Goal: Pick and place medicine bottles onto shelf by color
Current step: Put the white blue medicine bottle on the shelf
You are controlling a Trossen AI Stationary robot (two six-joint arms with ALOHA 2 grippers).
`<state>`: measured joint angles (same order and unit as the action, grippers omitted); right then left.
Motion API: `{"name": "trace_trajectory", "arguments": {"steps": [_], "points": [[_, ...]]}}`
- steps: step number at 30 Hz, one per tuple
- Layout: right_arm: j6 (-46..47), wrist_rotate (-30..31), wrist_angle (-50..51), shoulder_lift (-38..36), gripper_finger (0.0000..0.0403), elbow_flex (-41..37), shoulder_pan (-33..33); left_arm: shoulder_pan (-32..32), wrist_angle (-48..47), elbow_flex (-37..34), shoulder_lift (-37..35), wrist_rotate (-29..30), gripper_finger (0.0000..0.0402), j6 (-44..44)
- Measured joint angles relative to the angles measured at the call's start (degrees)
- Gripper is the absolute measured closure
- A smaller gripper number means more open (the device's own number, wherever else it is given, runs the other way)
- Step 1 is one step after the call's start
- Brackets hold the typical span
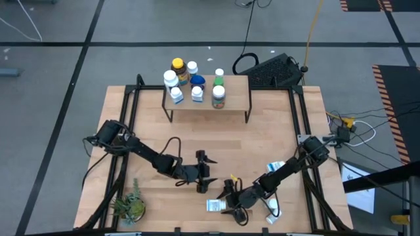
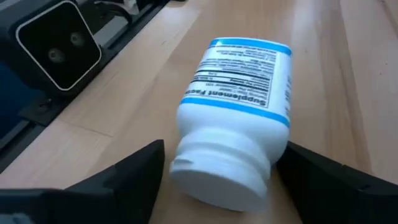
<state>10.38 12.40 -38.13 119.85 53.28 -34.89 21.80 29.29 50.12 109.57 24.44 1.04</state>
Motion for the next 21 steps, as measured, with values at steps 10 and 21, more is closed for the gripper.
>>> {"name": "trace_trajectory", "arguments": {"steps": [10, 21], "points": [[-3.99, 2.75, 3.11, -4.51, 0.0217, -0.20, 1.60, 3.89, -14.13, 0.01, 0.00, 7.99, 0.0062, 7.98], [-3.15, 2.87, 14.70, -10.57, 0.0230, -0.20, 3.52, 5.86, -22.95, 0.07, -0.18, 11.12, 0.0062, 15.33]]}}
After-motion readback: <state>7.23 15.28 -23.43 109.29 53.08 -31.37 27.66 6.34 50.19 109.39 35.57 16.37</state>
